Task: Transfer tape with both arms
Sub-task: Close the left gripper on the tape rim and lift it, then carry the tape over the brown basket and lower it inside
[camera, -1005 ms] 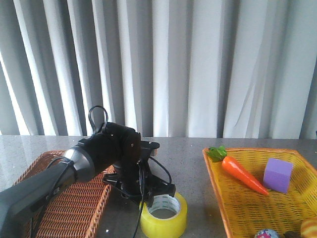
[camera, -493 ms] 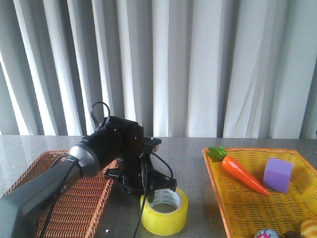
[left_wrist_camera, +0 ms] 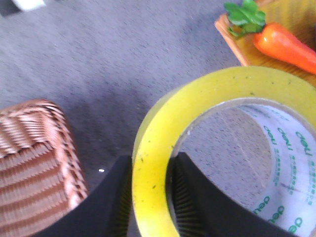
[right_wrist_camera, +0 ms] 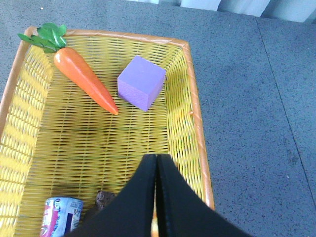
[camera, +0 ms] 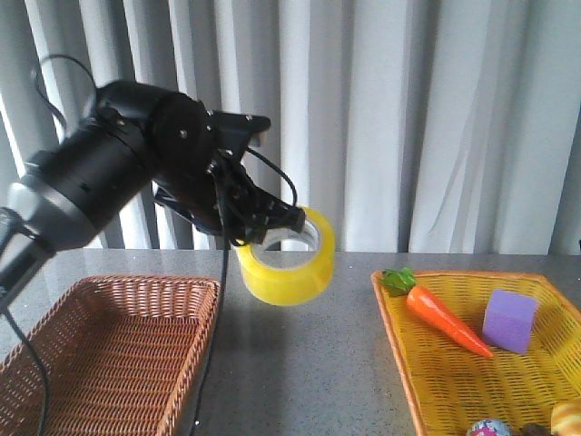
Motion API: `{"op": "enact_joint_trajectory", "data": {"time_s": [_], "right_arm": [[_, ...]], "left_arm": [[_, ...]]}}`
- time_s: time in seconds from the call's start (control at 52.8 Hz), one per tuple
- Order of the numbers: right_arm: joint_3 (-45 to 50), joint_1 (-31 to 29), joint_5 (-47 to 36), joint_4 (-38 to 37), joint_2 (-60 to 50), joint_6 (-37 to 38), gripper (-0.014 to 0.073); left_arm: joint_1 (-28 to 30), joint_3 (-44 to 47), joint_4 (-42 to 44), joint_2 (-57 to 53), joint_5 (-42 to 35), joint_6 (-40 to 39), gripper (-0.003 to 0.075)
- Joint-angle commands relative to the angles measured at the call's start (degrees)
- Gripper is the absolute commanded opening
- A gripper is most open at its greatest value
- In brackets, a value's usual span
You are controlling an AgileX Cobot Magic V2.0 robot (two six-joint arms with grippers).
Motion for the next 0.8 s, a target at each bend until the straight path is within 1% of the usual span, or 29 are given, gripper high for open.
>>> {"op": "enact_joint_trajectory", "data": {"time_s": [0.0,0.171,0.322,0.417,0.55,0.663,0.777], "right_arm": [[-1.4,-0.3,-2.9,-1.3,-1.6,0.0,-0.0008],[-1.4,-0.3,-2.9,-1.3,-1.6,0.0,-0.0008],[-1.4,-0.3,-2.9,-1.3,-1.6,0.0,-0.0008],[-1.4,-0.3,-2.9,-1.3,-1.6,0.0,-0.0008],[-1.4,-0.3,-2.9,-1.3,-1.6,0.0,-0.0008],[-1.4,-0.3,-2.9,-1.3,-1.6,0.0,-0.0008],[-1.4,-0.3,-2.9,-1.3,-1.6,0.0,-0.0008]], "left_arm": [[0.7,-1.9,5.3,-6.4,-2.0,-0.5,0.0166],[5.4,-1.9,2.7,-9.1,-2.0,-0.5,0.0166],[13.1,0.8,-1.4,-11.0,-2.0,-0.5,0.0166],[18.1,5.6,-3.8,-12.0,-2.0,-0.5,0.0166],[22.9,13.4,-8.4,-11.9,-4.2,0.0,0.0167],[24.7,19.9,-11.2,-10.8,-6.9,1.7,0.0167],[24.9,25.5,-11.2,-9.1,-8.5,3.2,0.0167]]}}
